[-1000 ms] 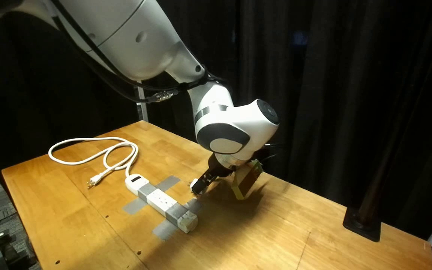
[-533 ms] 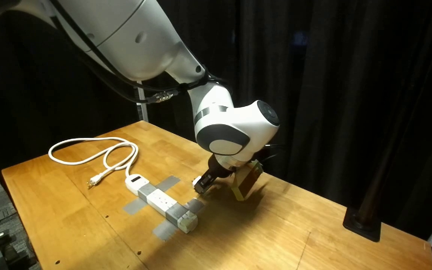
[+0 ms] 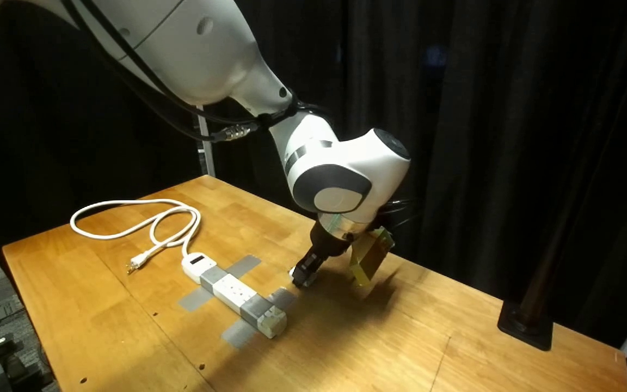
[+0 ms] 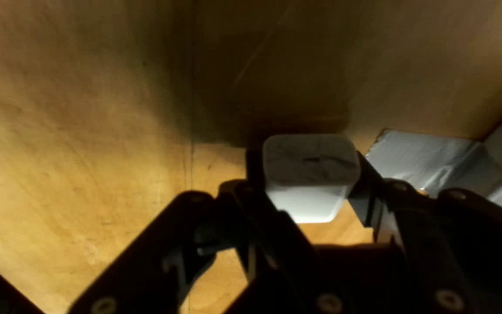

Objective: Put the white charging adaptor on the extension cable

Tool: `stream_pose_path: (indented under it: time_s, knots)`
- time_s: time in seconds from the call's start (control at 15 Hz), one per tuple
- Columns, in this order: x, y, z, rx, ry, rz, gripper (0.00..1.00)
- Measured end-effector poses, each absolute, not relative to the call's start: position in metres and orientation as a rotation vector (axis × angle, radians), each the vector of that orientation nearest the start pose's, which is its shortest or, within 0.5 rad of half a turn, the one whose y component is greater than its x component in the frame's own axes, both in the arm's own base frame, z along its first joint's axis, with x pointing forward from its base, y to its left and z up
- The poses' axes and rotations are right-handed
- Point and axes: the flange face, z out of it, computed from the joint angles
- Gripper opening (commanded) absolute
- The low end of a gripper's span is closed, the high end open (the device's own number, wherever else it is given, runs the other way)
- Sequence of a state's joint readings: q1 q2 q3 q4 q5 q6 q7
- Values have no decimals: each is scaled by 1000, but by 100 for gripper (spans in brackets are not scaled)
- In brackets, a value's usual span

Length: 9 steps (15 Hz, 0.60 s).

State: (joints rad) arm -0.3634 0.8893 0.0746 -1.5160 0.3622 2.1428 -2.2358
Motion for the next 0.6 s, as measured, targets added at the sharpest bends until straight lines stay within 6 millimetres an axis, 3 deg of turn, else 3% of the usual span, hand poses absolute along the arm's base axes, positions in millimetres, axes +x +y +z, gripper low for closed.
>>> stream_pose_path:
  time_s: [0.27, 0.6]
  knots:
    - [653, -175, 155, 2251, 2615, 109, 23]
    - [652, -136, 202, 2124, 2618, -19, 23]
